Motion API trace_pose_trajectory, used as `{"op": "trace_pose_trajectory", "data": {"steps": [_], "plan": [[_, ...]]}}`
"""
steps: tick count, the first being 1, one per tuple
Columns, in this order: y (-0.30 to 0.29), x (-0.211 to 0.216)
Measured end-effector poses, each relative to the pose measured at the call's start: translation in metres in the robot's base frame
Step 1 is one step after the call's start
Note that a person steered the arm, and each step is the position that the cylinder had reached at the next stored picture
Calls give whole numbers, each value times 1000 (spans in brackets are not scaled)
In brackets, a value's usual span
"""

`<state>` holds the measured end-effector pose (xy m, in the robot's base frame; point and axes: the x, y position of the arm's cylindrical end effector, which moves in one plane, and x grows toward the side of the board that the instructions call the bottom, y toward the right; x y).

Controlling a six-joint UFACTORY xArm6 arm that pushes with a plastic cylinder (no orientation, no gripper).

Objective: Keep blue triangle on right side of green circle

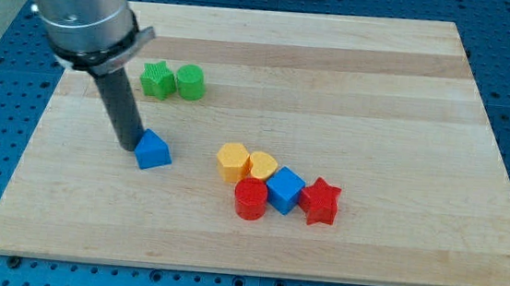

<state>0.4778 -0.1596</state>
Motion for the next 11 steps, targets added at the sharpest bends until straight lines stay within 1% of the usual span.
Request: {"op": "trace_pose_trajectory", "data": {"steps": [1, 2, 3, 4, 5, 7, 9, 10, 11], "plan": [[-2, 16], [-9, 65], [-4, 82], [1, 70], [5, 44], [34, 3], [78, -39], [94, -53], [99, -54]]}}
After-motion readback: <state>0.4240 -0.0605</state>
